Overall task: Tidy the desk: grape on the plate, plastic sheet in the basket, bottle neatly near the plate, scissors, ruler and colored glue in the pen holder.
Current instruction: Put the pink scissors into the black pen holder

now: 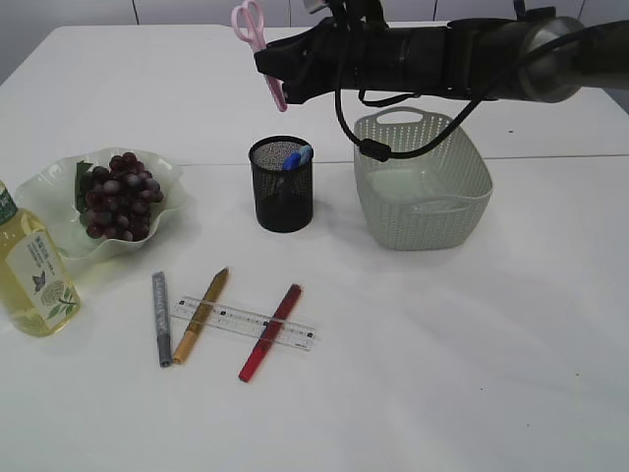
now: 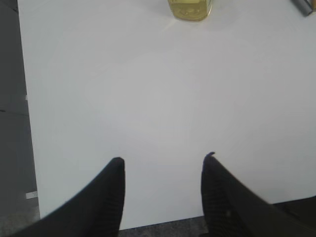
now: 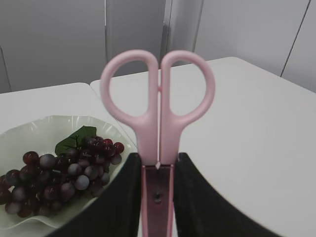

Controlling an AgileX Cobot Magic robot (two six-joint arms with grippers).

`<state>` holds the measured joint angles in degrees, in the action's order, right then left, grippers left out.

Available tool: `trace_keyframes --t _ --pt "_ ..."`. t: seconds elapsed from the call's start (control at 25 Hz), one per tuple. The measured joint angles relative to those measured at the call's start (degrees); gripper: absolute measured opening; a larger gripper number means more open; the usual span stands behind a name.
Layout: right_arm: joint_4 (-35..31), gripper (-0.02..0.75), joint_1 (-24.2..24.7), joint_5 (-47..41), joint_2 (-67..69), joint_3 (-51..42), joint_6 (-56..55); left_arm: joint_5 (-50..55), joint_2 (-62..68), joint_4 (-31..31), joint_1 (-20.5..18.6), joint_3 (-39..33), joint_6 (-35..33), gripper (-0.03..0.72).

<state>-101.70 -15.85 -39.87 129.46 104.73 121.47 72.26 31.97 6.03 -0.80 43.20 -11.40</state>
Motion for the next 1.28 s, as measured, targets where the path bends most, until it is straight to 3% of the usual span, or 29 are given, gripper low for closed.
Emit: trace_keyframes --t 0.76,1.08,1.28 --pt "-0.1 0.128 0.0 -1.6 11.4 6.9 -5.0 0.0 0.0 0.0 0.0 0.0 0.0 0.37" --pt "-0.1 0.223 0.0 -1.9 11.7 6.9 -5.4 0.0 0.0 0.5 0.0 0.0 0.0 0.37" --pt "-0.1 0.239 0.0 -2.0 11.7 6.9 -5.9 0.0 0.0 0.5 0.0 0.0 0.0 0.37"
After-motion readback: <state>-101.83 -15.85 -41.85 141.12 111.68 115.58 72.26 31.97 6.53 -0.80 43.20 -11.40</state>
